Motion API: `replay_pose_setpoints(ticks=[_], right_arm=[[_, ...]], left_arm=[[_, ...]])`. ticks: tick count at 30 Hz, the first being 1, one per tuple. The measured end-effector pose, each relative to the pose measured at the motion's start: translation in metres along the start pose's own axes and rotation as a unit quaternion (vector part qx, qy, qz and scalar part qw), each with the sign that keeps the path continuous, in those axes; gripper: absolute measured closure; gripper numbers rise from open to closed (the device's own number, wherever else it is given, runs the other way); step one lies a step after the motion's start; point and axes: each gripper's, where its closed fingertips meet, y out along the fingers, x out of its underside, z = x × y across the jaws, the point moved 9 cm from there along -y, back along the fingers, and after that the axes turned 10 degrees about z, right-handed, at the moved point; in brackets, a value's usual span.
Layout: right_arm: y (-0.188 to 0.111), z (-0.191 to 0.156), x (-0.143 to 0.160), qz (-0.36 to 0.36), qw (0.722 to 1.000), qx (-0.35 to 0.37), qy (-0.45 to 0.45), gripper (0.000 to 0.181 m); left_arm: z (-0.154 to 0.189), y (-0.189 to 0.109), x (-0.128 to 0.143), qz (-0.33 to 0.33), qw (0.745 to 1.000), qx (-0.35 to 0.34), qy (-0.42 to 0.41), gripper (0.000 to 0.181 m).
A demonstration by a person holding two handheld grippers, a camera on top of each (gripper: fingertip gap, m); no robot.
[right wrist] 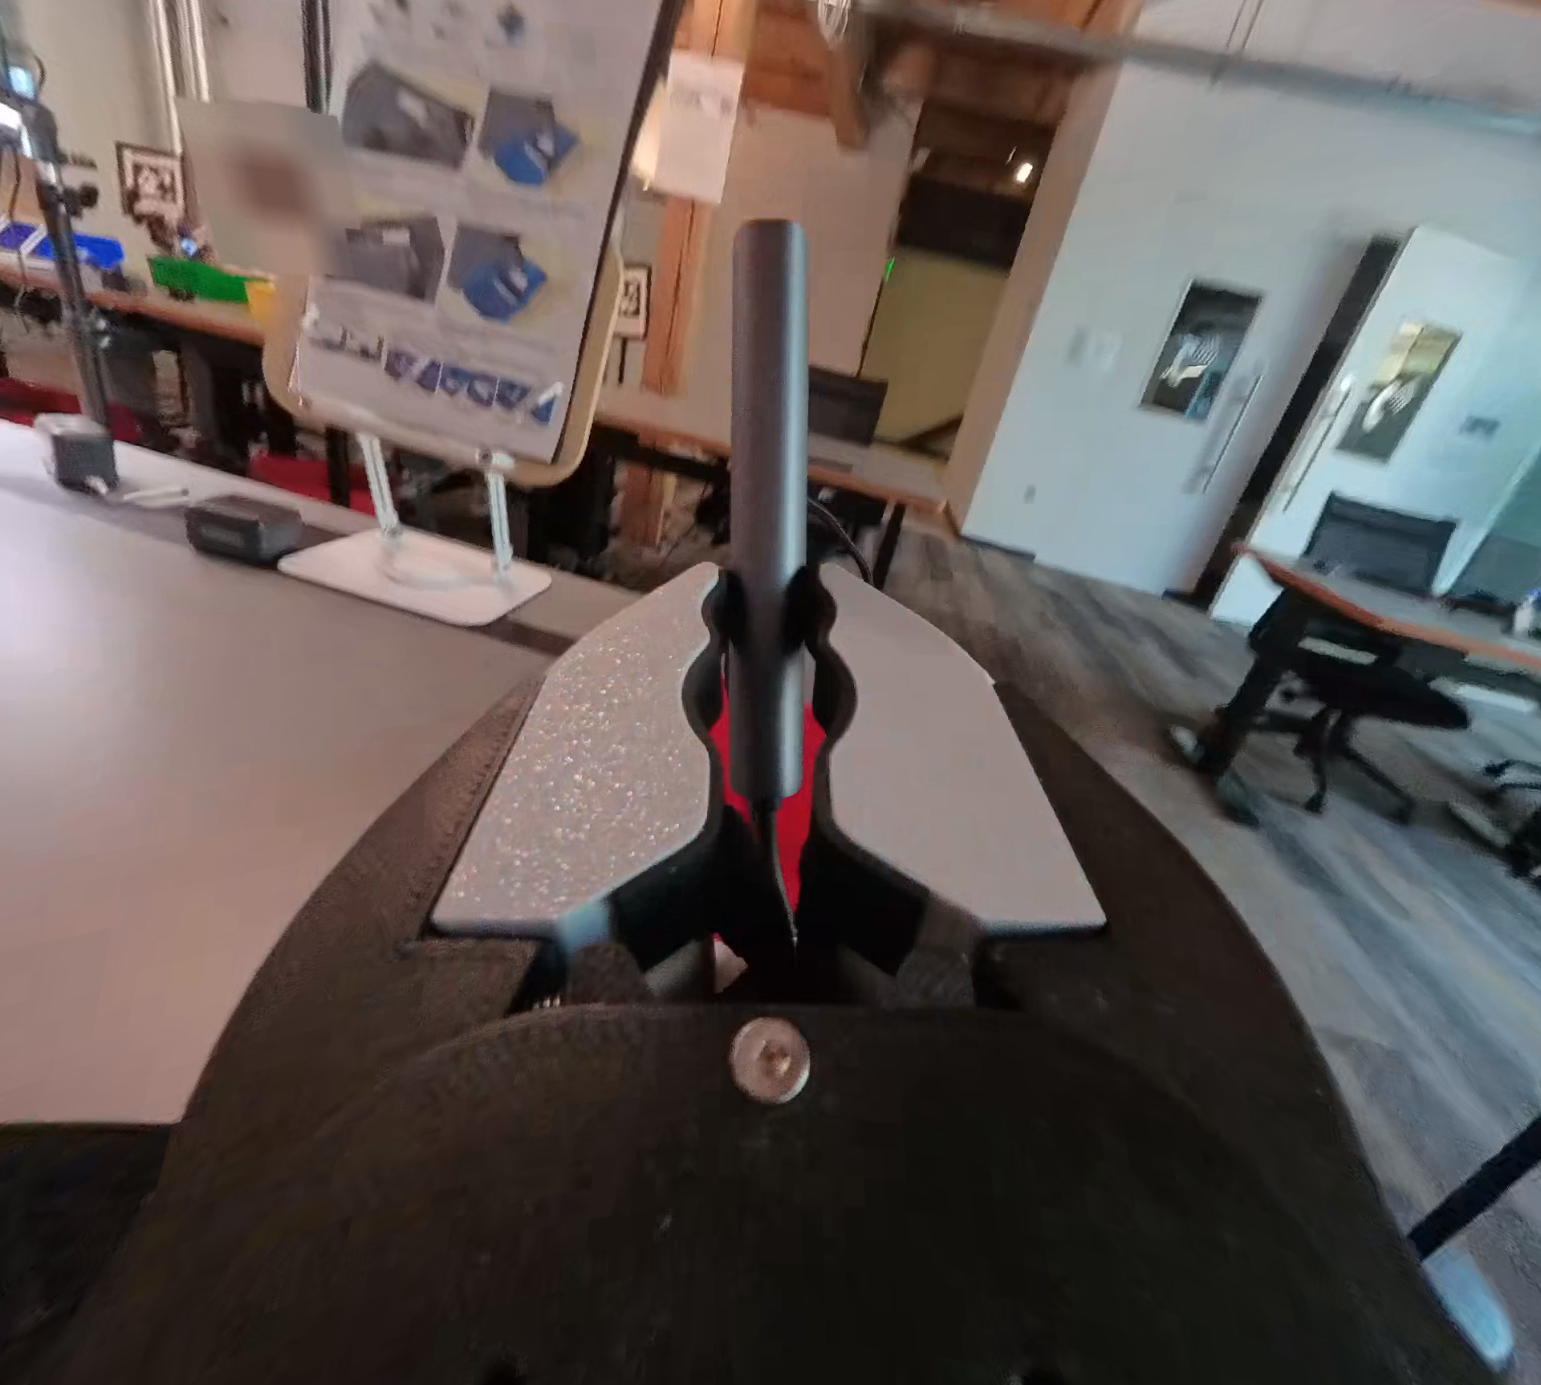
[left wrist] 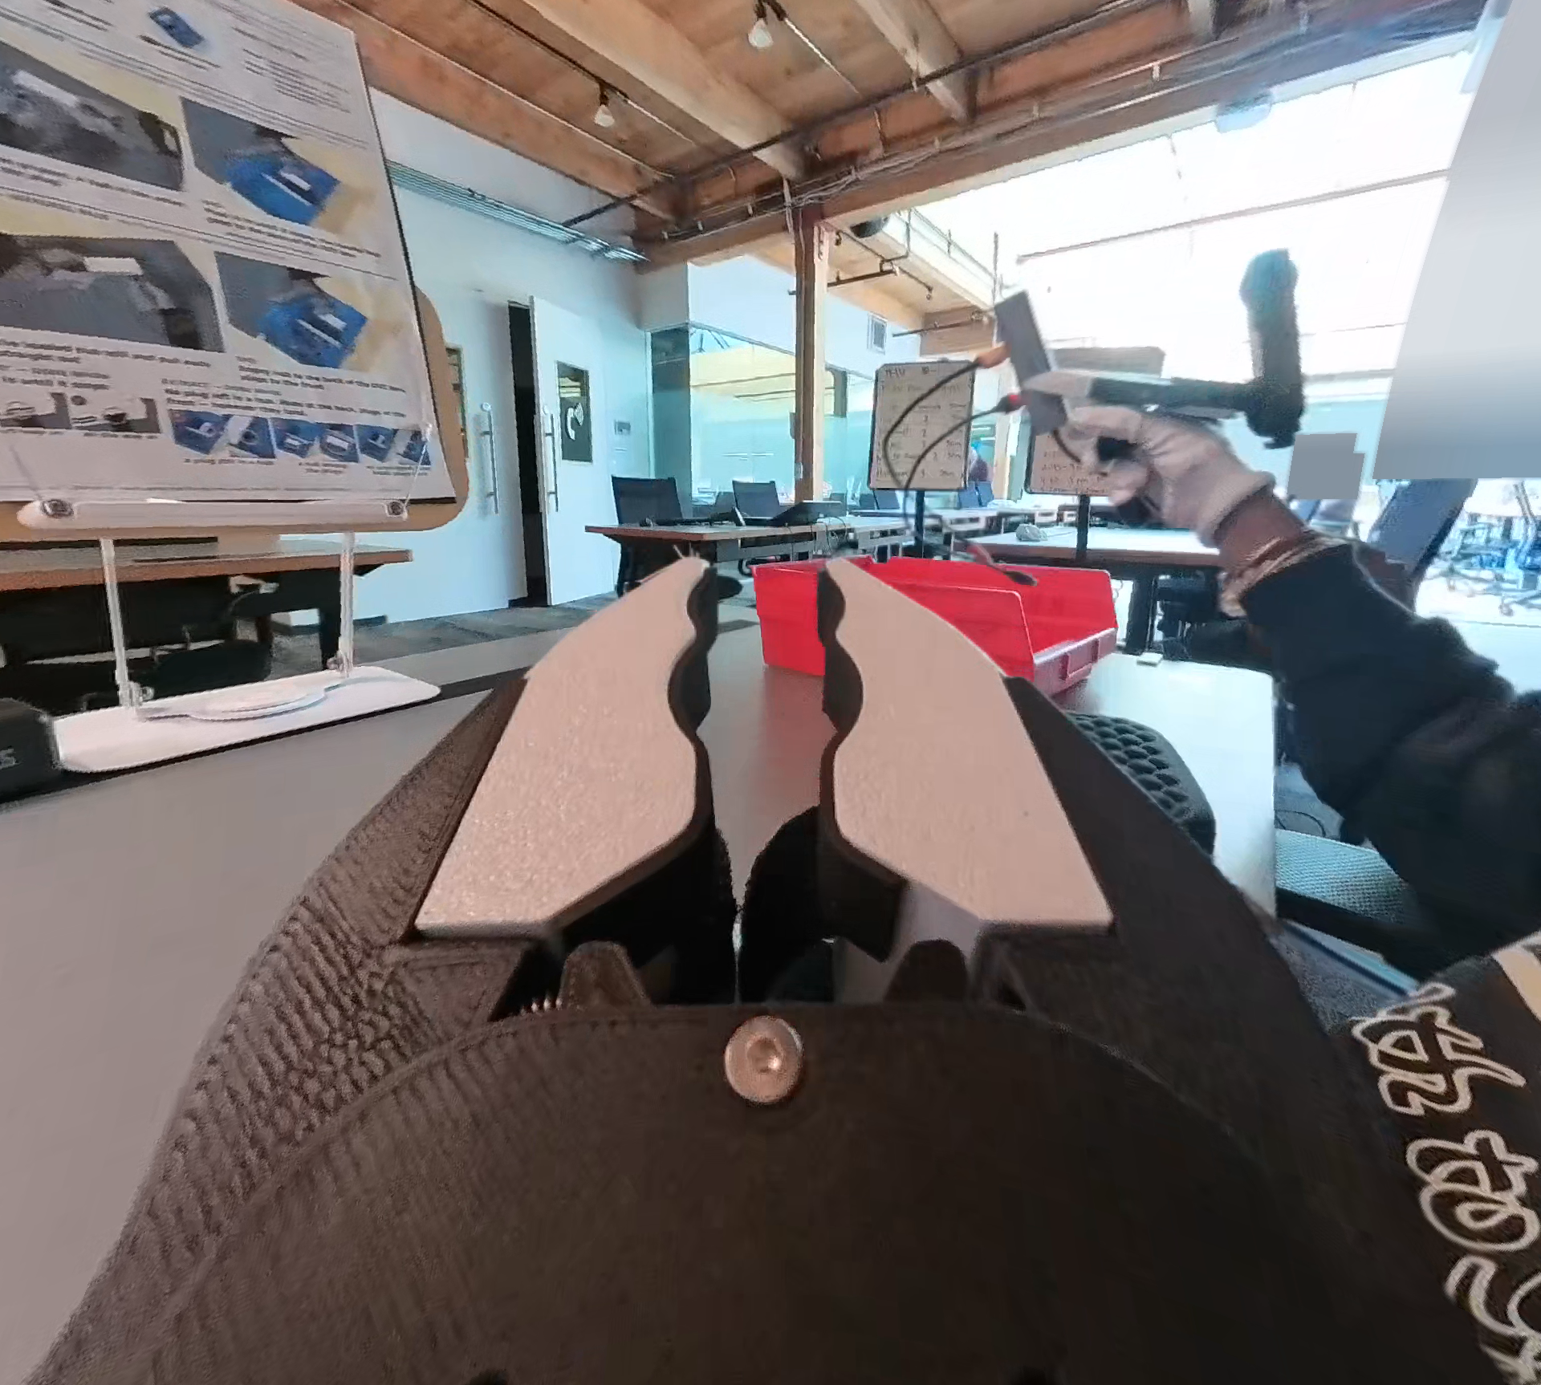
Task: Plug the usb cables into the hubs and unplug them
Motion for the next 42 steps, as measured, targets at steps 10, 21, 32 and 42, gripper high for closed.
replay_pose_setpoints(ticks=[10, 21, 32, 42], right_arm=[[0.038, 0.017, 0.108, -0.123, 0.947, -0.037, 0.295, 0.165], [0.032, -0.001, 0.111, -0.329, 0.903, -0.109, 0.255, 0.137], [-0.031, 0.043, 0.067, -0.405, 0.909, 0.054, 0.076, 0.138], [-0.097, 0.050, 0.084, -0.586, 0.794, 0.061, 0.148, 0.143]], left_arm=[[0.007, 0.005, 0.004, -0.028, 0.999, 0.013, 0.037, 0.159], [0.007, 0.005, 0.004, -0.031, 0.999, 0.013, 0.040, 0.159], [0.008, 0.005, 0.005, -0.034, 0.998, 0.014, 0.042, 0.159], [0.009, 0.006, 0.005, -0.036, 0.998, 0.015, 0.044, 0.159]])
